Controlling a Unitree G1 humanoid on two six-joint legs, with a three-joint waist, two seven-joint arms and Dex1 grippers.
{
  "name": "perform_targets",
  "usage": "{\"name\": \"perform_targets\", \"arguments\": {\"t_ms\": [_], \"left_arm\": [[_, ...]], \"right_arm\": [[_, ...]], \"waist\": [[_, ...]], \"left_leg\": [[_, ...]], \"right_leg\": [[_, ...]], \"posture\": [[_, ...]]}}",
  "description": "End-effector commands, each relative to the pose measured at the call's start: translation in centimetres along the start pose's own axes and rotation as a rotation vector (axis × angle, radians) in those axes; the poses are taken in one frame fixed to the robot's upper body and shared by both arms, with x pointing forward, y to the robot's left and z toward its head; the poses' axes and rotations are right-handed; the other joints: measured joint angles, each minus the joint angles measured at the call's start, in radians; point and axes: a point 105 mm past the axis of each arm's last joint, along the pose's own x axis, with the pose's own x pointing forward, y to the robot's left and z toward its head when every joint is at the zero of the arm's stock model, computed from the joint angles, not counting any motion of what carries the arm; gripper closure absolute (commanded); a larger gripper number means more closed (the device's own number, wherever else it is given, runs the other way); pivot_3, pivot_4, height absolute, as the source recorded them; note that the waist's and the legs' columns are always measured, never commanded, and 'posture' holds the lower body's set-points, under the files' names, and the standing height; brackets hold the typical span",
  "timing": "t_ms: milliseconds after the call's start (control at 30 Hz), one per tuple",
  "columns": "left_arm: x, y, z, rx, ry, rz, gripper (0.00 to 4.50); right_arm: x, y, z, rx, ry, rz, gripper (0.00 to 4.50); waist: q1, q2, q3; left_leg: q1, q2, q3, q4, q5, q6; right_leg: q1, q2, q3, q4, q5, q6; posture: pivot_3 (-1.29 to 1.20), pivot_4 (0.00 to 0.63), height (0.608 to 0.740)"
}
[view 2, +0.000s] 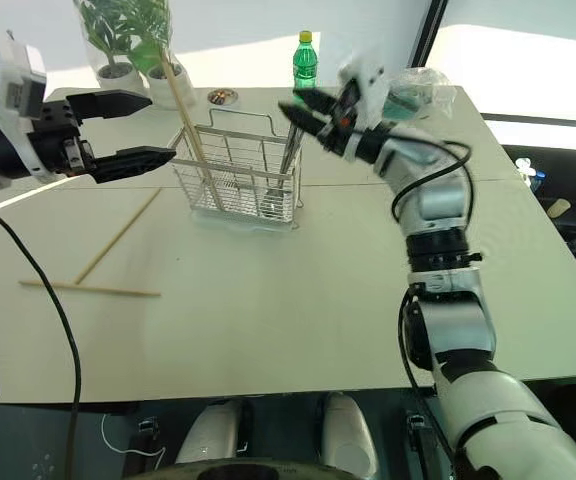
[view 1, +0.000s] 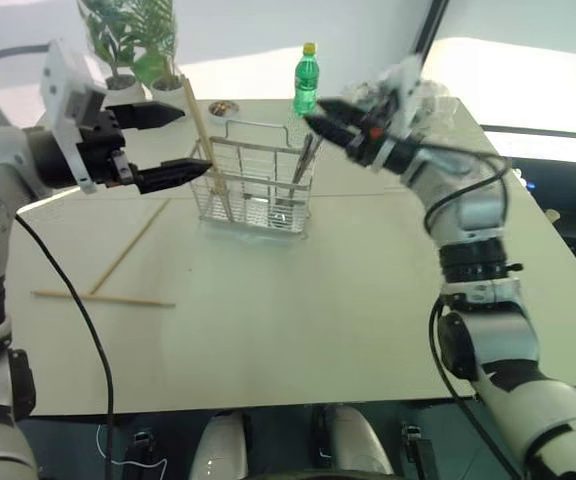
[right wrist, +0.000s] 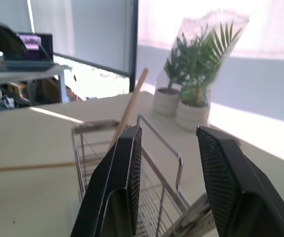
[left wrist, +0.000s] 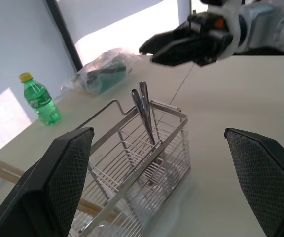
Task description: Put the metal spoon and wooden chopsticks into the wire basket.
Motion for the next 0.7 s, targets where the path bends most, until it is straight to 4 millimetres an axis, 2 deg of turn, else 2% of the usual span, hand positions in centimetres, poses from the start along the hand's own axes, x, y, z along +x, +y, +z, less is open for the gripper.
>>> {"name": "perform_targets", "arguments": {"t_ms": [33, 200, 333, 467, 700], "left_arm": [[-2.5, 1.8, 0.1, 0.025, 0.012, 0.121, 0.00], [-5.8, 5.1, -3.0, -0.024, 0.130, 0.354, 0.00], [-6.9, 7.2, -6.4, -0.047, 0.286, 0.500, 0.00], [-6.3, 8.5, -9.1, -0.123, 0.396, 0.560, 0.00], [-3.7, 9.6, -14.2, -0.277, 0.624, 0.543, 0.00]], "right_arm": [[-1.7, 1.7, 4.5, -0.037, -0.074, 0.128, 2.72], [-6.1, 6.0, 2.6, -0.117, 0.125, 0.348, 2.72], [-8.7, 8.2, -0.1, -0.109, 0.259, 0.408, 2.72], [-10.0, 8.9, -1.9, -0.074, 0.301, 0.353, 2.72], [-11.0, 10.1, -3.0, -0.032, 0.317, 0.295, 2.72]], "waist": [[0.000, -0.001, 0.000], [0.005, -0.002, -0.001], [0.005, -0.002, -0.001], [0.009, -0.003, -0.002], [0.026, -0.005, -0.002]], "left_leg": [[0.000, 0.000, 0.000, -0.001, 0.000, 0.000], [0.000, 0.000, 0.000, -0.001, 0.000, 0.000], [-0.001, 0.000, 0.001, -0.001, 0.000, 0.000], [-0.001, 0.000, 0.001, 0.000, 0.000, 0.000], [-0.003, 0.000, 0.001, 0.000, 0.000, 0.000]], "right_leg": [[0.000, 0.000, 0.000, 0.000, 0.000, 0.000], [0.000, 0.000, -0.001, -0.005, -0.001, -0.001], [0.001, 0.000, -0.001, -0.010, -0.002, -0.004], [0.002, -0.001, -0.001, -0.012, -0.002, -0.004], [0.001, 0.000, -0.001, -0.012, -0.001, -0.003]], "posture": [[0.00, 0.150, 0.717], [0.00, 0.150, 0.717], [0.00, 0.150, 0.717], [0.00, 0.150, 0.717], [0.00, 0.150, 0.717]]}}
